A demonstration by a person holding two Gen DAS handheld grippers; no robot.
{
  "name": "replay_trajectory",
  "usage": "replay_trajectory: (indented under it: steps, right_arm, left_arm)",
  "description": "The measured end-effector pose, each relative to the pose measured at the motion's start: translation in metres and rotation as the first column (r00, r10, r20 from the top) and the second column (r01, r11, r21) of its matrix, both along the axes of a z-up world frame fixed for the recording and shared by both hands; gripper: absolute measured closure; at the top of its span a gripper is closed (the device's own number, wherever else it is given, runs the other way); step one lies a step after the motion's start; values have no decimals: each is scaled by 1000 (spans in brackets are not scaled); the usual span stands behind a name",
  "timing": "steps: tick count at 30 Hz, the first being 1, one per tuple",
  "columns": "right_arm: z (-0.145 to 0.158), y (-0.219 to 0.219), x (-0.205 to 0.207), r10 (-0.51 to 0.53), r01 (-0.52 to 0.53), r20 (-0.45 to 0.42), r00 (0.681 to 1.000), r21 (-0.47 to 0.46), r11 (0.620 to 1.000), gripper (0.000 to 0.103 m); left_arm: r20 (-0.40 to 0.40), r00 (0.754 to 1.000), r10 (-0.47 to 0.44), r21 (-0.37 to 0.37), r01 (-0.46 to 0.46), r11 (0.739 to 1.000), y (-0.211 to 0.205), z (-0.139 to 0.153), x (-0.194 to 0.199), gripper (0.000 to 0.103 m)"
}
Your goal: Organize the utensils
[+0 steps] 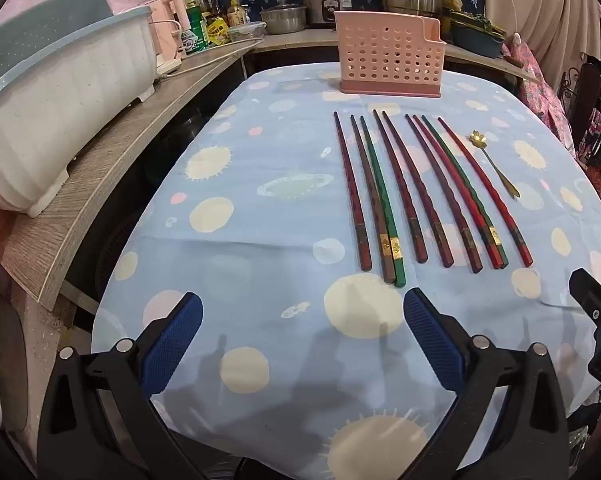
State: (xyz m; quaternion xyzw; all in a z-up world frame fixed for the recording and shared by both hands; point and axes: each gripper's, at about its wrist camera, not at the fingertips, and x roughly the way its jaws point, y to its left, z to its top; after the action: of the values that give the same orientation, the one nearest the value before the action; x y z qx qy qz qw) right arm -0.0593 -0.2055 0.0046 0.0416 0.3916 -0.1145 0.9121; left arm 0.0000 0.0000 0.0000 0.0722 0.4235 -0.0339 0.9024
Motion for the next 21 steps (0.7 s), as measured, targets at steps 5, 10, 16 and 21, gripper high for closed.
replay_trajectory:
  steps: [5, 10, 16, 21]
  right_arm:
    - [0, 1, -1, 1, -1, 9, 1000, 2, 1000, 7]
    - [1, 1, -1, 1, -1, 7, 1000, -1, 1000, 7]
    - [0, 1, -1, 1, -1, 4, 1000, 0, 1000, 7]
    - [1, 0, 0, 1, -1, 1, 1000, -1, 1000, 7]
  left_arm:
    - [3, 1000, -4, 0, 4, 1000, -1, 0, 0, 7]
    - [6, 1000, -13, 2, 13, 1000, -5, -2, -2, 7]
    - [5, 1000, -16, 3, 16, 1000, -6, -4, -4, 7]
    - [-3, 1000, -18, 0, 18, 1000, -6, -2, -1, 7]
